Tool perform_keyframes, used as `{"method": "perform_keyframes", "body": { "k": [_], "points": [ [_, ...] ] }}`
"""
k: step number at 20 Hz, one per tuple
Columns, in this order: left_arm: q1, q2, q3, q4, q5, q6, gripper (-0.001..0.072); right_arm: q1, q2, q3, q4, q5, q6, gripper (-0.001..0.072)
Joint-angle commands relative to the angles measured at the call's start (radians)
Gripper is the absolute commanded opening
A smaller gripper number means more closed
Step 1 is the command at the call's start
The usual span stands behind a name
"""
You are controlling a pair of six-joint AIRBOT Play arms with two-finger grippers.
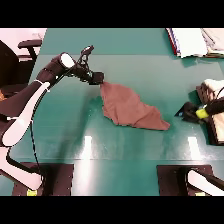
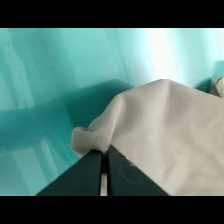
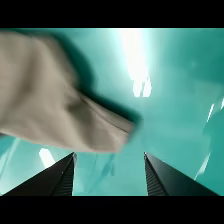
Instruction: Fold the shirts.
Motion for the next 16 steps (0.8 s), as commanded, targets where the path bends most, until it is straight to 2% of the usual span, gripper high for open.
{"method": "perform_keyframes", "body": {
  "k": [1,2,4,5,6,7,10,13,16],
  "points": [
    [0.0,0.0,0.016,-0.001,-0.016,0.003,0.0028,0.029,-0.036,-0.188,0.098,-0.126,-0.058,0.0488],
    [0.0,0.0,0.016,0.0,-0.019,0.003,0.0027,0.06,-0.061,-0.197,0.131,-0.163,-0.067,0.0477],
    [0.0,0.0,0.016,-0.001,-0.025,0.003,0.0027,0.124,-0.113,-0.175,0.143,-0.22,-0.073,0.0405],
    [0.0,0.0,0.018,0.0,-0.028,0.003,0.0027,0.15,-0.132,-0.153,0.141,-0.24,-0.078,0.027],
    [0.0,0.001,0.023,0.0,-0.035,0.003,0.0027,0.171,-0.146,-0.126,0.141,-0.252,-0.082,0.0087],
    [0.002,0.002,0.04,0.003,-0.055,0.003,0.0026,0.183,-0.148,-0.097,0.14,-0.255,-0.084,0.0013],
    [0.001,0.069,0.11,0.063,-0.093,0.004,0.0026,0.169,-0.074,0.028,0.137,-0.228,-0.089,0.0012],
    [0.001,0.239,0.197,0.176,-0.093,0.005,0.0026,0.11,0.078,0.217,0.137,-0.182,-0.089,0.0012],
    [0.001,0.444,0.27,0.194,-0.092,0.062,0.0027,0.045,0.214,0.438,0.142,-0.148,-0.088,0.0012]
  ]
}}
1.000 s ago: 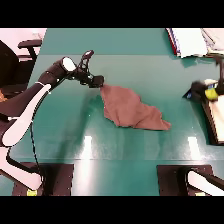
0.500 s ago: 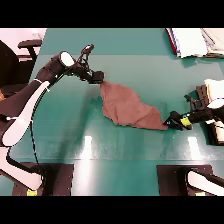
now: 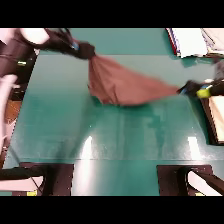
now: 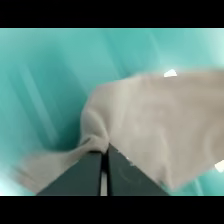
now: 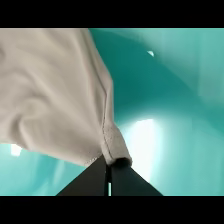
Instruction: Fold the shirts.
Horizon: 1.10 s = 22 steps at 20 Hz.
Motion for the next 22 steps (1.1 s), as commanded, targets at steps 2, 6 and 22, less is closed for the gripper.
{"method": "perform_keyframes", "body": {
  "k": [2,6,22],
  "points": [
    [0.001,0.288,0.086,0.051,0.006,0.059,0.0026,-0.075,0.162,0.323,0.004,0.075,-0.001,0.0011],
    [0.001,0.452,0.087,0.101,-0.011,0.058,0.0026,-0.092,0.175,0.556,0.004,0.146,0.006,0.0011],
    [-0.081,0.307,-0.553,0.113,-0.357,0.05,0.0024,0.14,-0.059,0.224,-0.234,0.244,0.095,0.0011]
  ]
}}
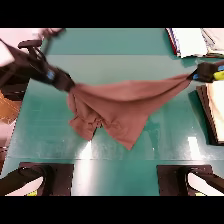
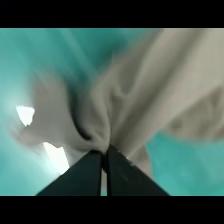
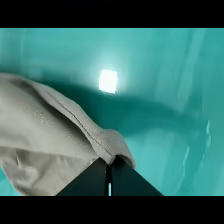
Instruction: Fold the shirts.
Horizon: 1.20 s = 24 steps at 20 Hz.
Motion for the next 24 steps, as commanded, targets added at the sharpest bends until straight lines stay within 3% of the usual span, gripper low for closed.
{"method": "perform_keyframes", "body": {
  "k": [1,5,6,7,8,11,14,18,24],
  "points": [
    [-0.106,0.001,-0.19,-0.023,-0.021,0.0,0.0024,0.017,0.037,-0.127,-0.032,-0.044,0.005,0.0011],
    [-0.338,0.002,-0.213,-0.108,-0.079,0.0,0.0041,0.005,0.081,-0.174,-0.031,-0.073,0.005,0.0011],
    [-0.364,0.002,-0.213,-0.152,-0.077,0.0,0.0282,-0.005,0.081,-0.172,-0.031,-0.074,0.005,0.0011],
    [-0.377,0.003,-0.213,-0.188,-0.066,0.0,0.058,-0.016,0.081,-0.172,-0.03,-0.075,0.005,0.0011],
    [-0.379,0.006,-0.211,-0.193,-0.034,0.0,0.0626,-0.027,0.08,-0.172,-0.029,-0.075,0.005,0.0011],
    [-0.304,0.011,-0.168,-0.072,0.074,-0.021,0.0625,-0.04,0.08,-0.172,-0.024,-0.077,0.005,0.0011],
    [-0.121,0.001,-0.153,0.004,0.24,-0.05,0.0625,-0.039,0.08,-0.172,-0.024,-0.077,0.005,0.0011],
    [0.083,-0.127,-0.153,-0.135,0.326,-0.037,0.0625,-0.038,0.079,-0.173,-0.022,-0.081,0.005,0.0011],
    [0.106,-0.331,-0.153,-0.283,0.396,0.036,0.0625,-0.038,0.079,-0.173,-0.023,-0.082,0.006,0.0012]
  ]
}}
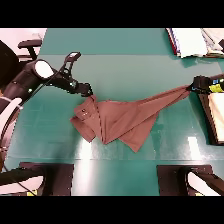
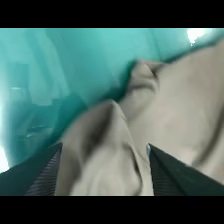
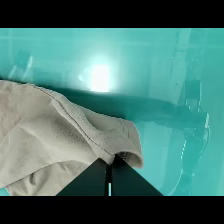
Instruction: Fold the shirts.
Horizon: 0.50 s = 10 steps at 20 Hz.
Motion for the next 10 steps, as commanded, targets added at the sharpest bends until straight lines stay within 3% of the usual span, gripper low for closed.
{"method": "perform_keyframes", "body": {
  "k": [1,3,8,9,10],
  "points": [
    [0.021,-0.096,0.001,-0.113,0.024,0.038,0.0625,0.0,-0.001,0.0,0.0,-0.001,0.0,0.0012],
    [0.021,-0.105,0.001,-0.164,0.006,0.087,0.0624,0.0,-0.001,0.0,0.0,-0.004,0.001,0.0012],
    [-0.009,-0.106,0.001,-0.153,-0.064,0.107,0.0622,0.0,-0.001,0.0,0.001,-0.008,0.002,0.0012],
    [-0.021,-0.105,0.001,-0.147,-0.066,0.108,0.048,0.0,-0.001,0.0,0.001,-0.013,0.002,0.0012],
    [-0.029,-0.105,0.001,-0.137,-0.064,0.113,0.0286,0.0,-0.001,0.0,0.001,-0.014,0.002,0.0012]
  ]
}}
